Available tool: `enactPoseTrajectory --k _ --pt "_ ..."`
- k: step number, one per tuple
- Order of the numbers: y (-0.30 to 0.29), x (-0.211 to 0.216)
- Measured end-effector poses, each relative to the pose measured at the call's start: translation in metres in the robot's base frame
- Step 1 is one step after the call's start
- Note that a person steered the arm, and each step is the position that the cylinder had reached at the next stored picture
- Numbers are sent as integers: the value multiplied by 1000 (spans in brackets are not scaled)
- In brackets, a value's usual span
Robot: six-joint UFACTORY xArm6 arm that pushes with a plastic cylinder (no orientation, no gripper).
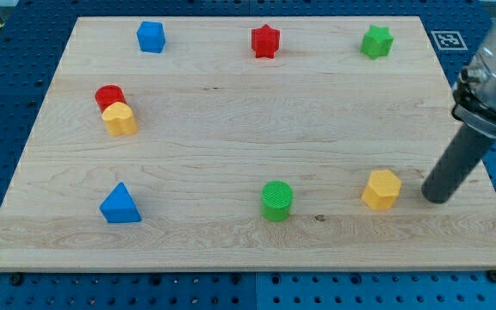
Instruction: Push yellow hexagon to the closer to yellow heart
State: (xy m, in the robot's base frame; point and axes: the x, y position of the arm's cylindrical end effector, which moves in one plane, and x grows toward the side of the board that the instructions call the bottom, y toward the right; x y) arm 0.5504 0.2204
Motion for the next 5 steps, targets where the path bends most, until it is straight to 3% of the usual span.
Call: enactPoseTrajectory --k 1,2,3,4,5 --pt "-23 14" --pt "-91 -8" --pt "-160 -65" --pt "-196 -94" --pt "-163 -78"
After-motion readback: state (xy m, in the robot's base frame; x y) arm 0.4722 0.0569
